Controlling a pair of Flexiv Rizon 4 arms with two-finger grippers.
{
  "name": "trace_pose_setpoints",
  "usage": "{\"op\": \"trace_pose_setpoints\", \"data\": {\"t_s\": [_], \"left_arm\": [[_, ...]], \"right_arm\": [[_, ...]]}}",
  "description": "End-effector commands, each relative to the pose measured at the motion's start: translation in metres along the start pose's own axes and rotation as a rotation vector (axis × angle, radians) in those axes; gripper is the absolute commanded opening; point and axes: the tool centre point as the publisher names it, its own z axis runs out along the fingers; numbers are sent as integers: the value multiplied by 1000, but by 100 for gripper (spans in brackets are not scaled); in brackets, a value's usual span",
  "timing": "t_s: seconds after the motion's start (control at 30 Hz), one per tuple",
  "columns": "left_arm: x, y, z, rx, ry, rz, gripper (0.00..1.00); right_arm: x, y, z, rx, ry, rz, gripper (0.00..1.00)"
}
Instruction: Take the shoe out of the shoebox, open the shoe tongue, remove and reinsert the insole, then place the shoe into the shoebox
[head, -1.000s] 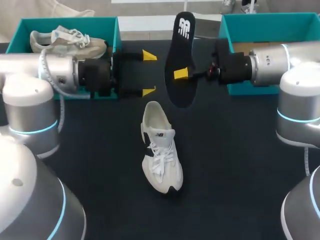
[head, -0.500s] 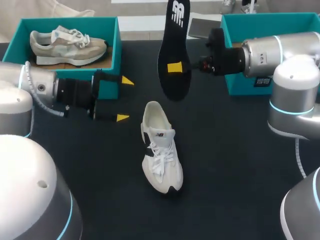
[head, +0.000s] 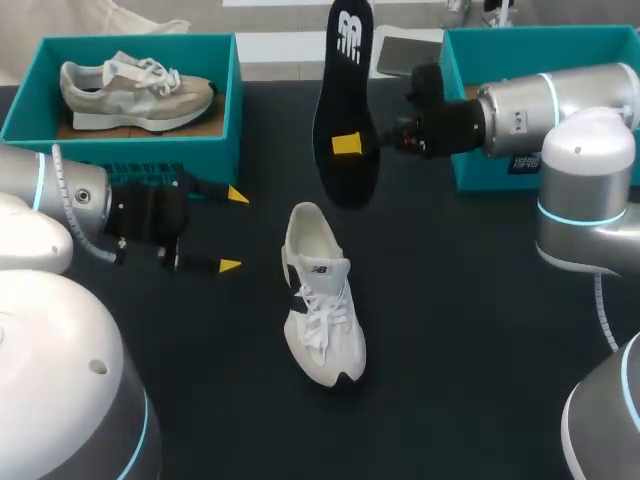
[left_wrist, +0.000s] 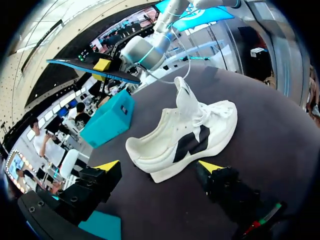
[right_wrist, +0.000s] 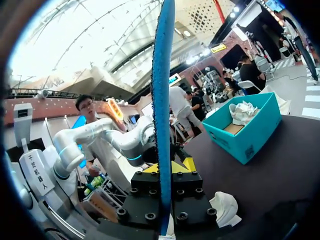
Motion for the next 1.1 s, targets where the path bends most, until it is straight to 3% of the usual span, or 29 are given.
{"op": "trace_pose_setpoints", "data": {"t_s": [0.03, 0.3, 0.7, 1.1], "left_arm": [[5, 1, 12, -52, -9, -55, 100], [13, 2, 28, -76, -27, -148, 100], [15, -2, 47, -93, -47, -202, 100], [15, -3, 63, -87, -40, -210, 100]], "right_arm": [[-27, -4, 15, 25, 39, -37, 0], [-48, -21, 32, 48, 61, -55, 0], [-49, -45, 72, -8, 91, -48, 0], [-49, -46, 72, 0, 79, -54, 0]]}}
